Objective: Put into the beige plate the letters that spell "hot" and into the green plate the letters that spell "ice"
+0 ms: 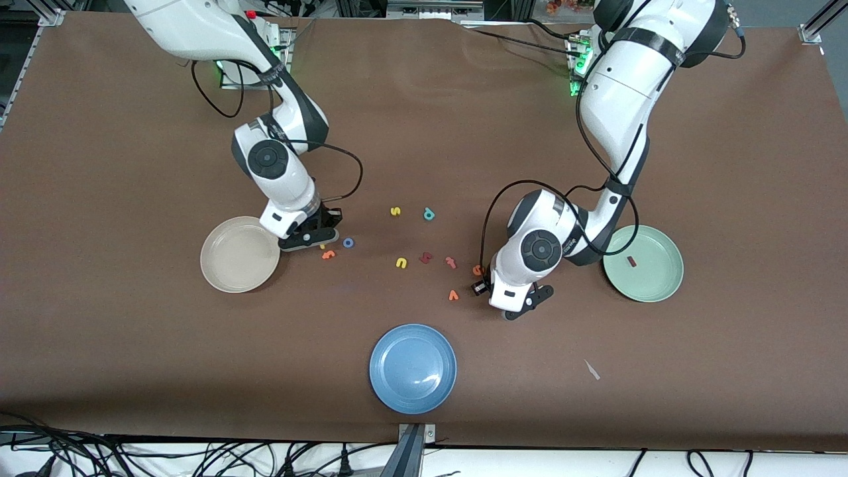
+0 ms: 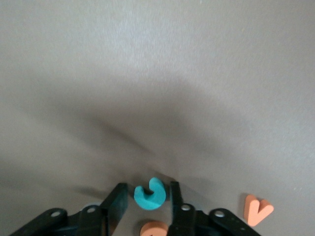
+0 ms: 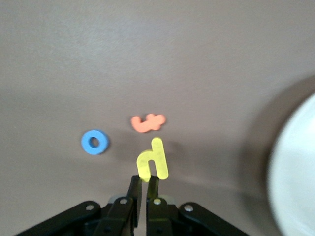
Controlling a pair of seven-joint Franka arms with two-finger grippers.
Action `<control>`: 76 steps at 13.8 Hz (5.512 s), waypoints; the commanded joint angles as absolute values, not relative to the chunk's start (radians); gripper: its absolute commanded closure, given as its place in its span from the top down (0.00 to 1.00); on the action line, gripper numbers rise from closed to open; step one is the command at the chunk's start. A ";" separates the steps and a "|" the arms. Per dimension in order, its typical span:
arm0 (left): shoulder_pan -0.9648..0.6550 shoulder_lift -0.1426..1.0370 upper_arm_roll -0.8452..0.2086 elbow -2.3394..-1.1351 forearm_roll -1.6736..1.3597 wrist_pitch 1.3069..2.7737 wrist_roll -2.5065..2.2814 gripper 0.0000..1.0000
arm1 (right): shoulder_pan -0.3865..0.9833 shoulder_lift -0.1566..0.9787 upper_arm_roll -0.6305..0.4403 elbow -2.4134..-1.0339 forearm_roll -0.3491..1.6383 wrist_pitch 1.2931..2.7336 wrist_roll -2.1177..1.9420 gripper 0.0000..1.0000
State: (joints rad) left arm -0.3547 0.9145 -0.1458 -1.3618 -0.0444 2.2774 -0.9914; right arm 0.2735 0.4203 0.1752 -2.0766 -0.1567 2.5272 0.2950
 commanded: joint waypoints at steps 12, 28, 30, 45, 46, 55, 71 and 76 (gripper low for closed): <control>-0.364 0.930 -0.127 -1.328 -0.015 2.278 -0.997 0.04 | 0.161 0.310 -0.046 -2.138 -0.114 2.444 -0.244 0.90; 0.150 0.673 -0.132 -1.453 0.122 1.741 -0.092 0.06 | 0.299 0.563 0.107 -1.875 -0.048 2.470 0.132 0.87; 0.185 0.712 -0.132 -1.460 0.130 1.781 -0.049 0.06 | 0.317 0.586 0.107 -1.864 -0.051 2.511 0.132 0.87; 0.157 0.670 -0.438 -1.428 0.112 1.830 -0.666 1.00 | 0.354 0.620 0.092 -1.890 -0.069 2.612 0.060 0.87; 0.123 0.678 -0.452 -1.428 0.112 1.841 -0.728 1.00 | 0.351 0.615 0.083 -1.897 -0.069 2.609 0.040 0.87; -0.147 0.842 -0.408 -1.431 0.126 2.224 -0.960 0.85 | 0.351 0.620 0.072 -1.919 -0.064 2.612 0.048 0.83; -0.295 0.899 -0.301 -1.428 0.124 2.262 -0.977 0.66 | 0.351 0.623 0.072 -1.922 -0.058 2.614 0.045 0.22; -0.299 0.905 -0.299 -1.428 0.126 2.278 -0.977 0.35 | 0.350 0.591 0.055 -1.921 -0.058 2.594 -0.008 0.08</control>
State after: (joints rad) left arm -0.2808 0.8893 -0.3117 -1.4435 0.1005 2.2609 -0.9576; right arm 0.3538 0.6207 0.0673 -1.9022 -0.0601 2.6064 0.0288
